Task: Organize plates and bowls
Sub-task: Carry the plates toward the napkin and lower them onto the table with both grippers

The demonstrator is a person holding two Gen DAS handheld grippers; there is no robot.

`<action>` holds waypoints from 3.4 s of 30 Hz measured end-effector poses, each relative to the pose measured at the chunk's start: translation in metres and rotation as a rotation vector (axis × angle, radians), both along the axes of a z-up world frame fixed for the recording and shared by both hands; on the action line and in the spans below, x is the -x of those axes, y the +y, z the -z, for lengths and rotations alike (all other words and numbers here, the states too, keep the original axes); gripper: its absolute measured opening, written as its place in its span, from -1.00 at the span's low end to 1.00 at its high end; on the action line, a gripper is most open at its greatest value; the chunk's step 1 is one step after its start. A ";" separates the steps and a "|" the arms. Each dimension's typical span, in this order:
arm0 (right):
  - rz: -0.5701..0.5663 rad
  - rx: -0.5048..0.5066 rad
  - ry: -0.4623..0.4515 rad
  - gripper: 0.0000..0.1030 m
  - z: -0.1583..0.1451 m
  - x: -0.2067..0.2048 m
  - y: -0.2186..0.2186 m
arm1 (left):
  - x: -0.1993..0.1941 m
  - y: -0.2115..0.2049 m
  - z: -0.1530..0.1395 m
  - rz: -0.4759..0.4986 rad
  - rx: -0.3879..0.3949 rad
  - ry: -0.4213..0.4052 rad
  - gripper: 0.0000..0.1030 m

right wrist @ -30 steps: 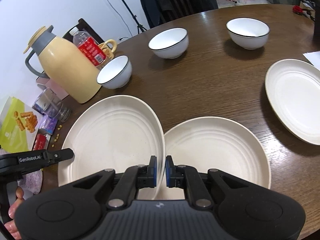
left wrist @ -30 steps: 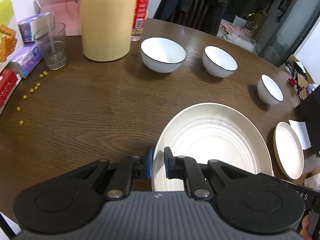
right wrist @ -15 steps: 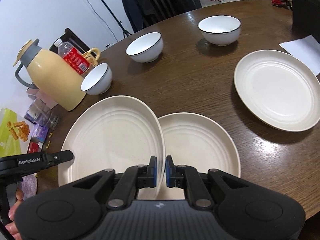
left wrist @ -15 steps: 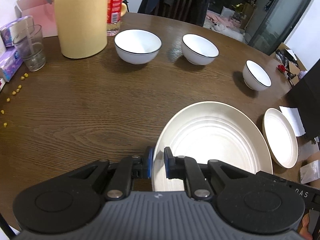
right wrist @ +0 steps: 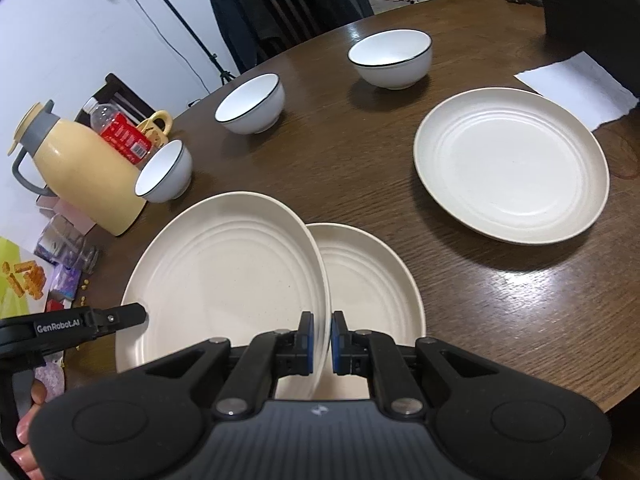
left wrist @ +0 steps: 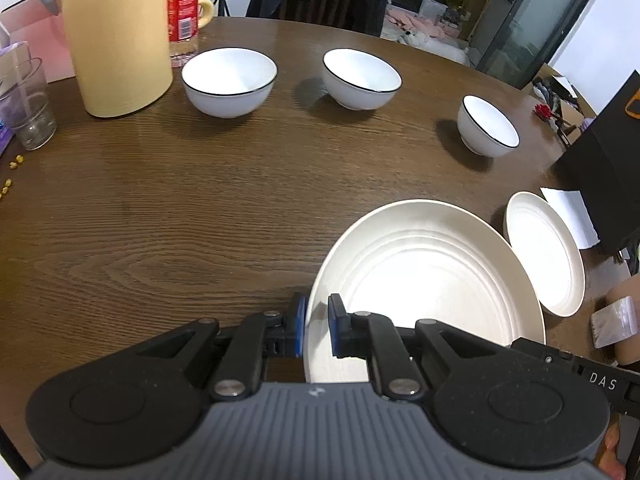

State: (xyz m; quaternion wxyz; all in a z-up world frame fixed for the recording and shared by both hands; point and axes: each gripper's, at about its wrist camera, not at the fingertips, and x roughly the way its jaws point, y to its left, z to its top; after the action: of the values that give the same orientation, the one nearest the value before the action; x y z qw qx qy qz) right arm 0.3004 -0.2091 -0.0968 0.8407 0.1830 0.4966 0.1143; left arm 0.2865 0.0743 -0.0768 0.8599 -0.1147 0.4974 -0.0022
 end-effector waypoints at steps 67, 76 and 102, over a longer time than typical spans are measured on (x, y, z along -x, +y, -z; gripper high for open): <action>-0.011 0.188 0.013 -0.79 0.027 -0.005 -0.010 | -0.020 -0.051 0.046 0.116 -0.093 0.100 -0.76; -0.029 0.225 0.003 -0.77 0.027 -0.007 -0.006 | -0.019 -0.056 0.044 0.123 -0.124 0.096 -0.76; -0.048 0.286 0.017 -0.72 0.040 -0.012 0.006 | -0.019 -0.072 0.046 0.148 -0.230 0.117 -0.76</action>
State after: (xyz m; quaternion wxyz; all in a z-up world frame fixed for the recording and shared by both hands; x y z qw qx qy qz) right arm 0.3128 -0.2028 -0.1371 0.8510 0.0504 0.5192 0.0608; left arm 0.3054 0.0026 -0.1232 0.8344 0.0219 0.5508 -0.0019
